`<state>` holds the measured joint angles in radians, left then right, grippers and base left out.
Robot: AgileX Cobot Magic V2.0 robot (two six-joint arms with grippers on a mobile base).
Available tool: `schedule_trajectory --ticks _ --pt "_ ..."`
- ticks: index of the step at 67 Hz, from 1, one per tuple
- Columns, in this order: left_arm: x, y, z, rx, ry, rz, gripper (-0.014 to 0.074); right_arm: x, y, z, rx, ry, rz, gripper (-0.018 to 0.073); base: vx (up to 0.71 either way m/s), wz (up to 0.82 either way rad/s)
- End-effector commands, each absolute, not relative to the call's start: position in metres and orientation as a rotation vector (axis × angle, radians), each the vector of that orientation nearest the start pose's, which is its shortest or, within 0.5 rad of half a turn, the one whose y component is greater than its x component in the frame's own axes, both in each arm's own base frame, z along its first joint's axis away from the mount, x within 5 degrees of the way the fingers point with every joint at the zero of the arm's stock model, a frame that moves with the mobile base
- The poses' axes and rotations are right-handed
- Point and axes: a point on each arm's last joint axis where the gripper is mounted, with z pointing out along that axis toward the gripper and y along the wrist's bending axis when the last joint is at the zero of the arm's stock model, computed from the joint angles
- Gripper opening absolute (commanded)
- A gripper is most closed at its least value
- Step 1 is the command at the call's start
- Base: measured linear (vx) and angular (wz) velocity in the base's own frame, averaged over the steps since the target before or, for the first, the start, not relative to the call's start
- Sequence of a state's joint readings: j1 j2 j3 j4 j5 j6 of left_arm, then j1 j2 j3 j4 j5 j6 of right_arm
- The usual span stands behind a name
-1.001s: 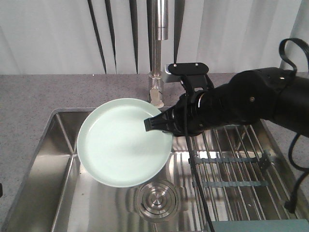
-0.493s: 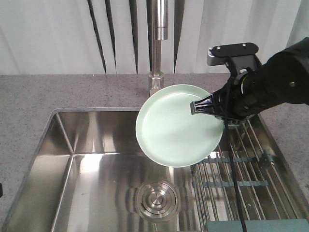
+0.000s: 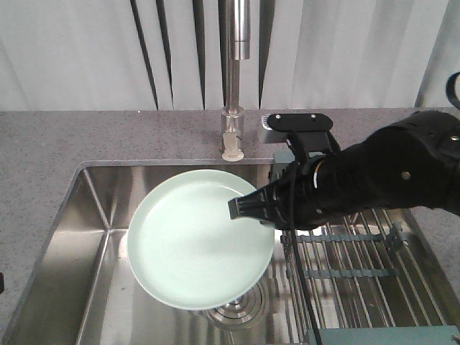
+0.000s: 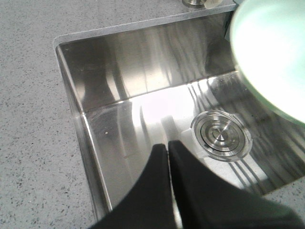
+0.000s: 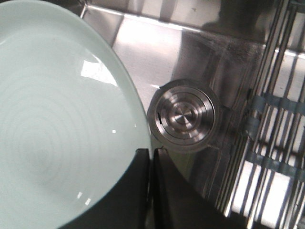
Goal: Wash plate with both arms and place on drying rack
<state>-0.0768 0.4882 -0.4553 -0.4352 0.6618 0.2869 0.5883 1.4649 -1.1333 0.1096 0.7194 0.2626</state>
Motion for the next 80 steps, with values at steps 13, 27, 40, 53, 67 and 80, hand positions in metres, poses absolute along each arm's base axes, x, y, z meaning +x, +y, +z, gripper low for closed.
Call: schedule_trajectory --ticks 13,27,40,53,67,80 --pt "0.094 -0.030 0.291 0.125 2.048 -0.377 -0.0008 0.309 0.157 0.329 -0.161 2.362 0.438 -0.0001 0.00 0.00" --pt "0.094 -0.030 0.291 0.125 2.048 -0.377 -0.0008 0.305 0.107 0.339 -0.136 2.441 0.226 -0.0001 0.00 0.00" --pt "0.094 -0.030 0.291 0.125 2.048 -0.377 -0.0008 0.266 0.092 0.345 -0.183 2.507 0.210 -0.0001 0.00 0.00" --pt "0.094 -0.030 0.291 0.125 2.048 -0.377 -0.0008 0.228 0.095 0.329 -0.204 2.549 0.428 -0.0001 0.00 0.00" --pt "0.094 -0.030 0.291 0.125 2.048 -0.377 -0.0008 0.228 0.119 0.320 -0.236 2.517 0.665 -0.0001 0.00 0.00" --pt "0.094 -0.030 0.291 0.125 2.048 -0.377 -0.0008 0.257 0.163 0.307 -0.267 2.511 0.713 -0.0001 0.00 0.00"
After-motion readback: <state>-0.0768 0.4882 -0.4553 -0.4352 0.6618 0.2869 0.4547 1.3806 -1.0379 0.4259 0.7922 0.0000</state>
